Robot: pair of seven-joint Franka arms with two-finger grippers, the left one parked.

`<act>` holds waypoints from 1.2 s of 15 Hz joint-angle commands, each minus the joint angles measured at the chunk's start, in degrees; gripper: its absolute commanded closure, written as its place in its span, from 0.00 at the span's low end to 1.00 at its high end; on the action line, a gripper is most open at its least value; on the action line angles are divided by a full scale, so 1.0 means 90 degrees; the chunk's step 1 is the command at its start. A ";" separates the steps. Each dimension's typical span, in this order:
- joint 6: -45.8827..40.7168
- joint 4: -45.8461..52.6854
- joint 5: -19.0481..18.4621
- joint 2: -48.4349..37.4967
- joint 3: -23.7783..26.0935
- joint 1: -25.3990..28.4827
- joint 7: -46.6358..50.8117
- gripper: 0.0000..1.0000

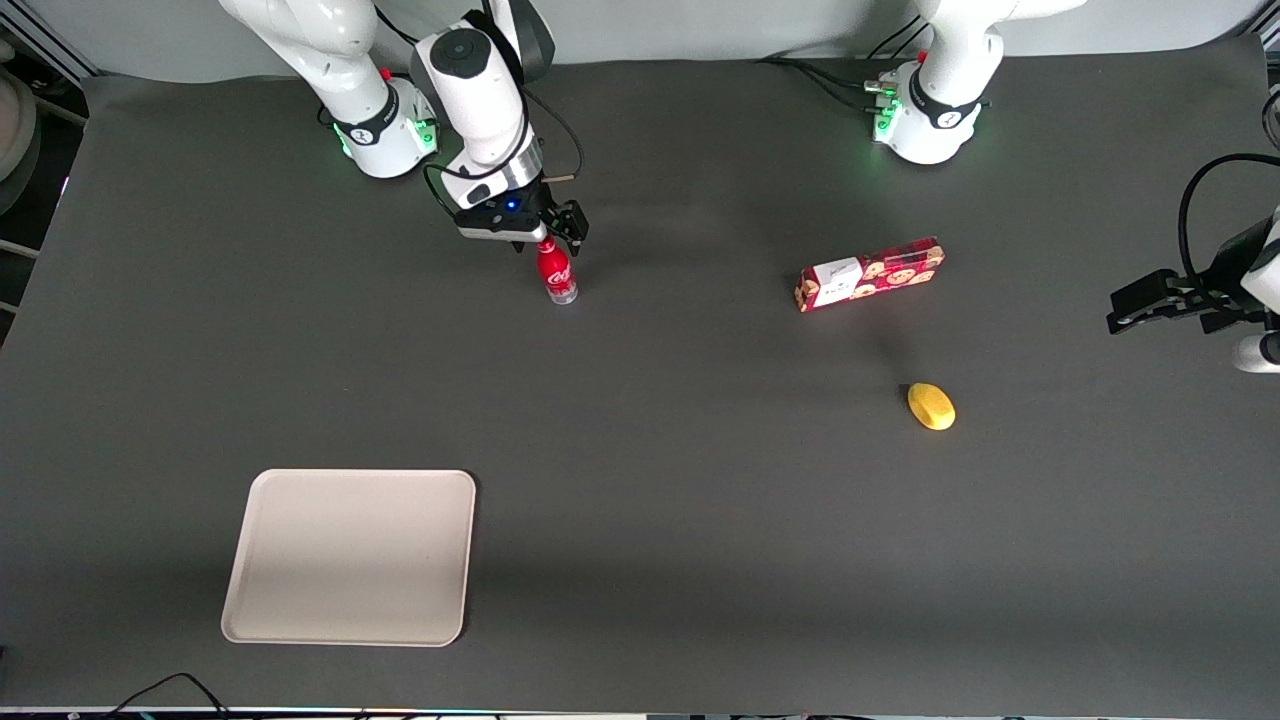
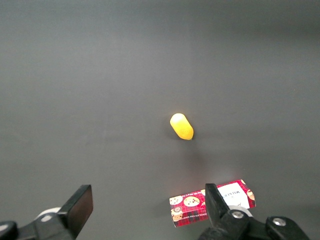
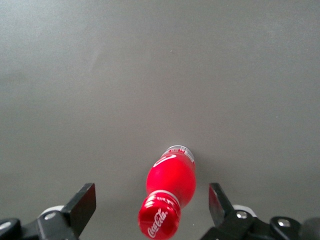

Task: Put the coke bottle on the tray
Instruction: 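Lower the right gripper around the bottle and close on it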

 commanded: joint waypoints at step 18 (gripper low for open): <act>-0.0043 0.0421 0.0112 0.0091 0.0102 -0.0420 -0.0035 1.00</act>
